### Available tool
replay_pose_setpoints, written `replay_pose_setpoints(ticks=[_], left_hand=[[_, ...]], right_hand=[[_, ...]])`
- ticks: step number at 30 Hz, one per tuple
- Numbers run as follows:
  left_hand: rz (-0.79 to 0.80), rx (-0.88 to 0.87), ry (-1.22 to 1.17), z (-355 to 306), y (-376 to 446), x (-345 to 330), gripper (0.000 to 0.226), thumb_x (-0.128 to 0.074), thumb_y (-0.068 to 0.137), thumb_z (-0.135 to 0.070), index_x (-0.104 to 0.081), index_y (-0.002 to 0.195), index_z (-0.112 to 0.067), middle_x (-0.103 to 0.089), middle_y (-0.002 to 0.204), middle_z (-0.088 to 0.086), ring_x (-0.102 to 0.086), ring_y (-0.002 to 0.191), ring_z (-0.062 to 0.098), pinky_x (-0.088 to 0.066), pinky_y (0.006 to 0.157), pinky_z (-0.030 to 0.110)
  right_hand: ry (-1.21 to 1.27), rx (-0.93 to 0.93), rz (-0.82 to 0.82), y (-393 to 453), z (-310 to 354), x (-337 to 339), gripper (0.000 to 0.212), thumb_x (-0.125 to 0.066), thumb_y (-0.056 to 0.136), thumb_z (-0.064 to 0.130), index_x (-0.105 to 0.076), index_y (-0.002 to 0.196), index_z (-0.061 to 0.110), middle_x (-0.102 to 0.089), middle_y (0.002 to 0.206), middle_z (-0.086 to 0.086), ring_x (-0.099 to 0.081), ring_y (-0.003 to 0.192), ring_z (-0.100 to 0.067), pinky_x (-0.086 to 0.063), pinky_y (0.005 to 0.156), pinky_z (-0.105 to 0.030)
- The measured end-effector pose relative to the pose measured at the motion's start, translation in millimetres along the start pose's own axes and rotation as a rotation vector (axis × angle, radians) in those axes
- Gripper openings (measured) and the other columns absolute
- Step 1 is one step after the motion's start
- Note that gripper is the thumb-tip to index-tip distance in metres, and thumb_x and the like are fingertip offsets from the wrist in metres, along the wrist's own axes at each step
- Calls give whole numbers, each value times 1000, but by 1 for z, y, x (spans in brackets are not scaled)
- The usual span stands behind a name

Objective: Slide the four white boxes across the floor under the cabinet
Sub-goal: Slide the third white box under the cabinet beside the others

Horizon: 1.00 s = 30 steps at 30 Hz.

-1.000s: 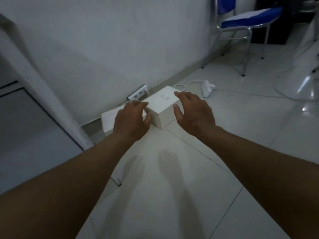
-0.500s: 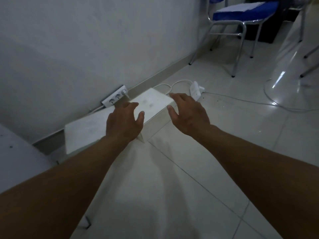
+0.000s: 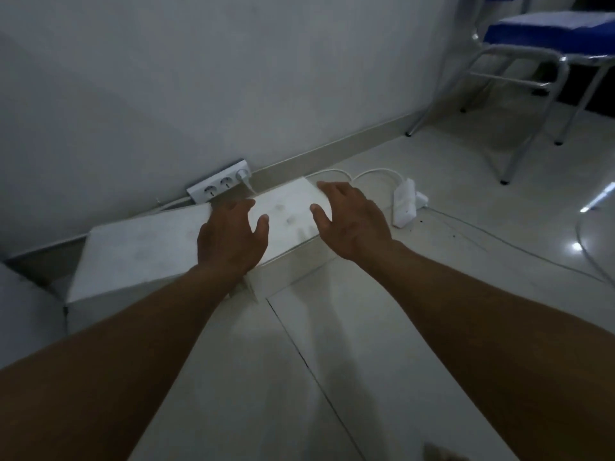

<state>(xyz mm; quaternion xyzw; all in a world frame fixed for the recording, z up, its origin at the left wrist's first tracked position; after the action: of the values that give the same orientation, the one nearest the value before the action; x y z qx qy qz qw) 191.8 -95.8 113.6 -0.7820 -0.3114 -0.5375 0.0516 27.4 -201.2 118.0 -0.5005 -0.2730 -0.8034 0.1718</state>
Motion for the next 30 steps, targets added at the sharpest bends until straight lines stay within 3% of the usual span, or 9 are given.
replay_pose_setpoints(ticks=[8,13,17,20,24,30], left_hand=[[-12,365,25,31,54,-91,57,-49,94,-45,-42,143,-16,-43,146,11,-38,134,29,-36,106,45],[-5,628,75,65,65,-134,68,-47,91,-55,-36,143,-13,-38,145,16,-39,131,34,-39,103,49],[-67,760,30,80,65,-152,87,-51,87,-62,-25,148,-7,-35,148,19,-38,133,37,-36,104,49],[-89,891,-109,87,63,-166,102,-54,82,-69,-16,151,-4,-34,151,19,-37,135,37,-34,106,47],[-151,902,-124,90,65,-170,102,-58,75,-75,-30,144,-5,-47,141,18,-48,125,38,-41,98,45],[-171,853,-162,83,62,-166,94,-64,75,-68,-38,139,-6,-51,138,16,-50,123,37,-42,97,45]], right_hand=[[68,64,64,98,-61,-90,52,-43,100,42,-41,146,18,-44,148,-7,-40,134,-26,-35,107,-41],[133,9,43,140,-82,-144,57,-46,97,46,-43,144,14,-41,150,-12,-33,139,-27,-28,113,-43],[119,-71,129,157,-94,-179,72,-42,95,58,-29,151,15,-24,158,-15,-21,146,-30,-20,117,-47],[103,-153,205,159,-102,-197,84,-38,92,66,-15,155,16,-17,161,-16,-21,145,-34,-21,116,-50],[75,-188,209,158,-105,-201,85,-33,90,71,-16,154,18,-35,150,-18,-44,129,-37,-36,101,-47],[80,-213,147,140,-106,-189,83,-38,89,72,-24,151,18,-45,137,-19,-50,119,-37,-41,94,-45]])
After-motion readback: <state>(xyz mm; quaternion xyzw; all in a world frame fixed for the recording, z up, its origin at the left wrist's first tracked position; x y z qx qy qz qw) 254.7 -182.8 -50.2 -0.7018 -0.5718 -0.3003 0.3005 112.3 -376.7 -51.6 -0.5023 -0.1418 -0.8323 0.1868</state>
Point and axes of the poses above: each hand's wrist, its own y-axis towards the middle knuckle, its own x-axis out of the back of the hand, z = x × y, the point moved 5 cm from there along y, towards the middle knuckle
